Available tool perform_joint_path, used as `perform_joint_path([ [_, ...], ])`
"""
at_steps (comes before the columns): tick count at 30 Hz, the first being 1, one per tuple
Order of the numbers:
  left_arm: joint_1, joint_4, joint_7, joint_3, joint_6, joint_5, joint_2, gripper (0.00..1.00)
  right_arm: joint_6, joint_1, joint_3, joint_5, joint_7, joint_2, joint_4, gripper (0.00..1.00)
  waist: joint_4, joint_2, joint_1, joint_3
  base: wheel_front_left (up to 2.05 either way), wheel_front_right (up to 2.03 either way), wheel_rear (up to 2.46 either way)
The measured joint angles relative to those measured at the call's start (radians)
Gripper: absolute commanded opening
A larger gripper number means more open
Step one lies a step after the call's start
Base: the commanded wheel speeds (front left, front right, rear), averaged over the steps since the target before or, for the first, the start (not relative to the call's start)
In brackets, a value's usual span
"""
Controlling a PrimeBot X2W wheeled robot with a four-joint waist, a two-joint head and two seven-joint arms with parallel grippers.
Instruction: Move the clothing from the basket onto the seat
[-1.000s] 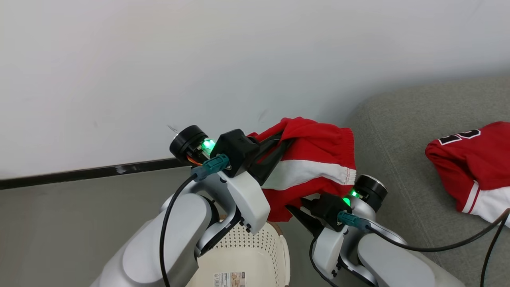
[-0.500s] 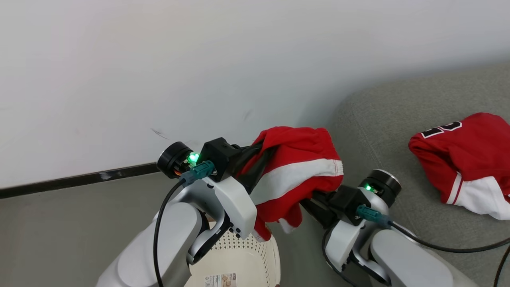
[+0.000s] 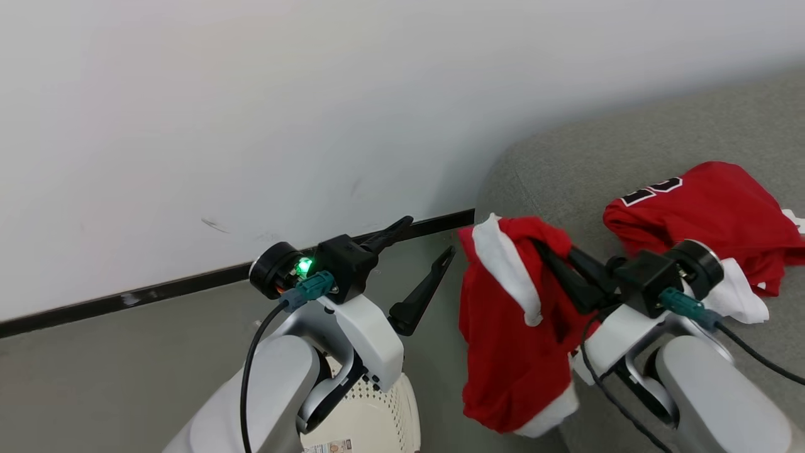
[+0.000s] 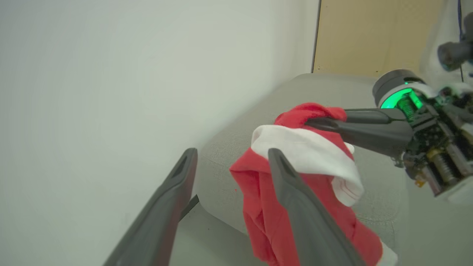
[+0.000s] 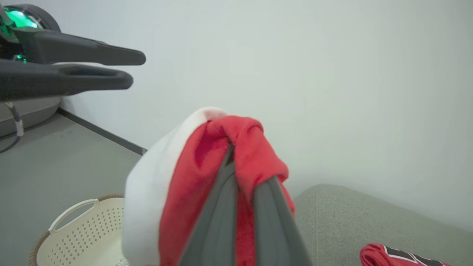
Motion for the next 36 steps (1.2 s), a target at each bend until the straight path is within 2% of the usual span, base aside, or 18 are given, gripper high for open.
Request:
perform_joint_path([
  [12, 0.028, 0.002, -0.034, -0.023, -0.01, -0.001, -0.003, 1.0, 0.0, 0.092, -0.172, -0.05, 0.0, -0.042, -0.088, 0.0, -0.073, 0.0, 0.0, -0.011, 0.0, 0.0, 0.0],
  [23, 0.068, 0.006, -0.053, -0.034, -0.01, -0.034, -0.018, 1.0, 0.0, 0.194, -0.27, -0.061, 0.0, -0.076, -0.138, 0.0, -0.149, 0.0, 0.0, -0.02, 0.0, 0.0, 0.0],
  [31, 0.081, 0.008, -0.069, -0.034, -0.009, -0.041, -0.027, 1.0, 0.0, 0.224, -0.28, -0.036, 0.0, -0.082, -0.158, 0.0, -0.206, 0.0, 0.0, -0.017, 0.0, 0.0, 0.0],
  [36, 0.084, 0.008, -0.07, -0.032, 0.003, -0.042, -0.028, 1.0, 0.0, 0.206, -0.227, 0.011, 0.0, -0.097, -0.15, 0.0, -0.232, -0.0001, 0.0, -0.003, 0.0, 0.0, 0.0],
])
